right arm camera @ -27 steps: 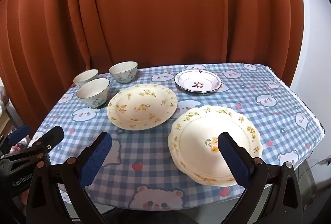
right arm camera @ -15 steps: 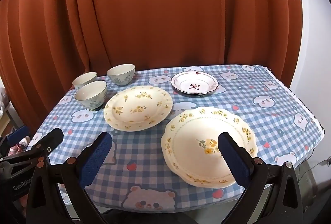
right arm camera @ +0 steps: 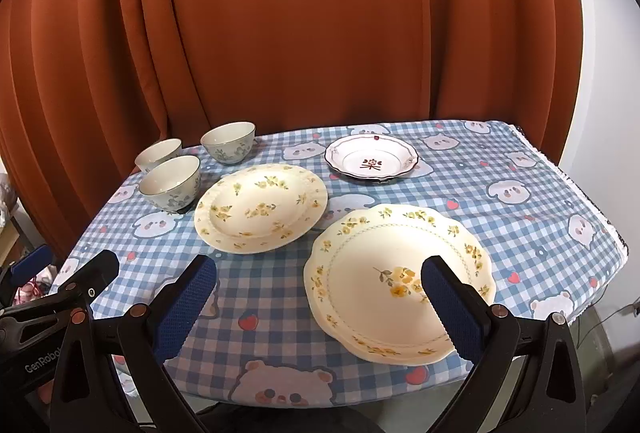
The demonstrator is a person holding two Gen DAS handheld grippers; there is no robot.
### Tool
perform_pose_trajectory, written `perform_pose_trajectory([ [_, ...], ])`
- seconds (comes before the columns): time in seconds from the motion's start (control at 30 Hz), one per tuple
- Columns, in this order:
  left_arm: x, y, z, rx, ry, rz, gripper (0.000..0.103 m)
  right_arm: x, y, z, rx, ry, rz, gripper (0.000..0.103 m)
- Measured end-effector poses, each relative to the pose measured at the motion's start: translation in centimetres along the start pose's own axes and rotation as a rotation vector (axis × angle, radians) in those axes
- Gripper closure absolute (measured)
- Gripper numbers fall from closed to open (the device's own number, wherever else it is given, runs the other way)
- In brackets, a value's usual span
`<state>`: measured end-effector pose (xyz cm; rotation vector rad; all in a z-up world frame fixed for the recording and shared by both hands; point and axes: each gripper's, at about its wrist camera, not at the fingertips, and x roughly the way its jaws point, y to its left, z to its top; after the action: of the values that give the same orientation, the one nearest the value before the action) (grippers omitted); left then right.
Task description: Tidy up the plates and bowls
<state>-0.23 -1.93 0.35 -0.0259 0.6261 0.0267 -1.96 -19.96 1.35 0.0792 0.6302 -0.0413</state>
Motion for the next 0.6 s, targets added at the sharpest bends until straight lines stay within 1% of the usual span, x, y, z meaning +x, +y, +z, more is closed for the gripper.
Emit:
perform_pose_trajectory([
  [0.6, -0.36, -0.89, -0.67, 0.002, 0.001, -0.004, 0.002, -0.09, -0.22, -0.12, 0.000, 0.003, 0.004, 0.000],
])
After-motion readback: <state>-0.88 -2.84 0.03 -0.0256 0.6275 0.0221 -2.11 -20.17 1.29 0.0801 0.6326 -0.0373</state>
